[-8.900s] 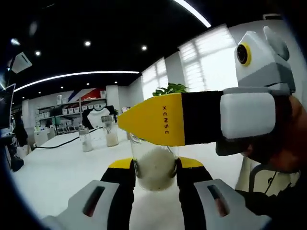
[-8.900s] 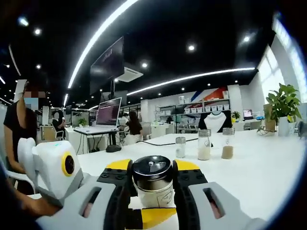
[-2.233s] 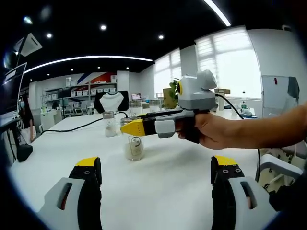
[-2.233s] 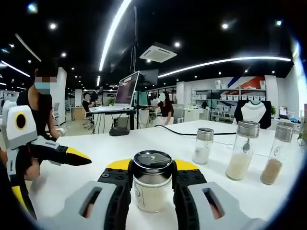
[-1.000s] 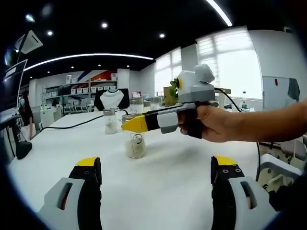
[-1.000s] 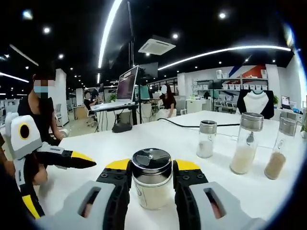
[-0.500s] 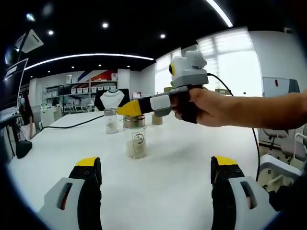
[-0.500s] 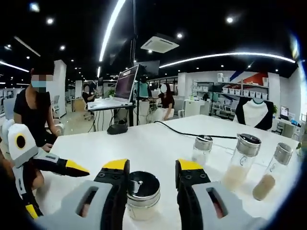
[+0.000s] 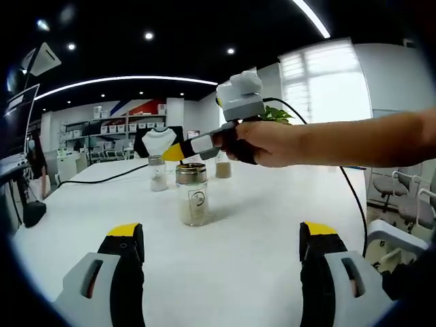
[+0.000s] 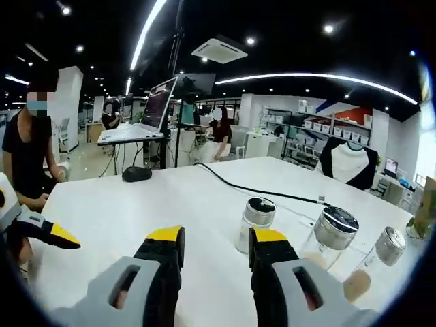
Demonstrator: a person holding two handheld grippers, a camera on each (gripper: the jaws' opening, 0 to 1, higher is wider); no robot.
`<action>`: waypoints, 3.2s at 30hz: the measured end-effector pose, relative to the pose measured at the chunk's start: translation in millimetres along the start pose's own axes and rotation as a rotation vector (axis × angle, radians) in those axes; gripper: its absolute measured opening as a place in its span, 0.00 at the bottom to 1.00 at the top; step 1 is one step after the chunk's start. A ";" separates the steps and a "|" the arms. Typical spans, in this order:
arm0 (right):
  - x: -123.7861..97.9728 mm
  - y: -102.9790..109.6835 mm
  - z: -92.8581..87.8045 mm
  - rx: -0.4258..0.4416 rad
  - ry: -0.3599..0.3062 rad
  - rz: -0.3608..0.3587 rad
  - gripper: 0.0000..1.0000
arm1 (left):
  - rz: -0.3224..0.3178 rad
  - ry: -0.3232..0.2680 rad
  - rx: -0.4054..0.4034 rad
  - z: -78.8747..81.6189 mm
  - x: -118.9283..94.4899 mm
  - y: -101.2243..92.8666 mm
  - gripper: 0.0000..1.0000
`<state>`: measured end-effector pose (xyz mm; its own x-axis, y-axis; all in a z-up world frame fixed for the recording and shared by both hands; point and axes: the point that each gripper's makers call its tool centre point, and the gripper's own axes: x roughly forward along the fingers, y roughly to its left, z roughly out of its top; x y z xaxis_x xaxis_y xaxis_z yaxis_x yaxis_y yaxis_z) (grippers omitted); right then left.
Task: Rotate the seasoning bottle until the label or dispensing opening points toward the visible target arrow and the bottle remains upright within the marked orientation range
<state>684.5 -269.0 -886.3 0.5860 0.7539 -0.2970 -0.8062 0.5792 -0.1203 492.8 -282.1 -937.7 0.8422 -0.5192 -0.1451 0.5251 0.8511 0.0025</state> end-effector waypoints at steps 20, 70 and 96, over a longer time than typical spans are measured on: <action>43.9 -49.1 -20.4 0.030 0.062 -0.103 0.40 | -0.055 0.014 0.019 -1.8 11.3 -28.0 1.00; 54.9 -49.3 -3.0 0.142 -0.088 -0.083 0.30 | -0.065 -0.015 -0.030 -2.1 15.7 -26.2 1.00; -60.1 -6.4 10.2 0.001 -0.130 0.005 0.30 | -0.073 -0.003 0.018 10.1 9.3 -39.9 0.91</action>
<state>655.3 -314.9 -858.0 0.5874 0.7908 -0.1719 -0.8093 0.5755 -0.1179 480.9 -321.7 -929.1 0.8020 -0.5801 -0.1426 0.5872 0.8094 0.0096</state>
